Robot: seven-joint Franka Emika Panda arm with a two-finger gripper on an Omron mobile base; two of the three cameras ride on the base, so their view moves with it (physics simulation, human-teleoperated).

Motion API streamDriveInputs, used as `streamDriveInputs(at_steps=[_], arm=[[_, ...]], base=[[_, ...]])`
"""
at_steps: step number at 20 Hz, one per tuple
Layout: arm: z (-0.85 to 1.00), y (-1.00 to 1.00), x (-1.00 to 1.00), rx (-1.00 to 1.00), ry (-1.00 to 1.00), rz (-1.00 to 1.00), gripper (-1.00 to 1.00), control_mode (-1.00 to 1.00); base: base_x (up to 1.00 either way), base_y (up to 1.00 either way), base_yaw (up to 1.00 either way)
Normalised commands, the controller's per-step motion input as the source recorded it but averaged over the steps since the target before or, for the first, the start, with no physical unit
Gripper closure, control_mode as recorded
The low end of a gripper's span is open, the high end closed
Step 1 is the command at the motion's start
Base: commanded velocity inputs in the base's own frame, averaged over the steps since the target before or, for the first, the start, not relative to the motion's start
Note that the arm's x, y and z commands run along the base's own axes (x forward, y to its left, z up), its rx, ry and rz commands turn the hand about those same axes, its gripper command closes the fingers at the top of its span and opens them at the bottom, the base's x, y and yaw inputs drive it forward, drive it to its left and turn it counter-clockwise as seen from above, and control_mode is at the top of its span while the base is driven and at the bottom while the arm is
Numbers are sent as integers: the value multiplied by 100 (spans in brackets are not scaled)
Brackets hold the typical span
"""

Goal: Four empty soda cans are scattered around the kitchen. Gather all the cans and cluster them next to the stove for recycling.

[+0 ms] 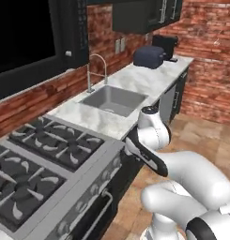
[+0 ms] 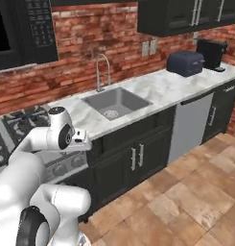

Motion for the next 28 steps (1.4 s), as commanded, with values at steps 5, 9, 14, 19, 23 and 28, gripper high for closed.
streamDriveInputs(at_steps=[5,9,14,19,23,28], arm=[[0,0,0,0,0,0,-100,100],[0,0,0,0,0,0,-100,100],[0,0,0,0,0,0,-100,100],[0,0,0,0,0,0,-100,100],[0,0,0,0,0,0,-100,100],[0,0,0,0,0,0,-100,100]], base=[[0,0,-92],[0,0,-92],[1,-1,-88],[45,-3,-73],[93,1,-45],[100,35,-8]])
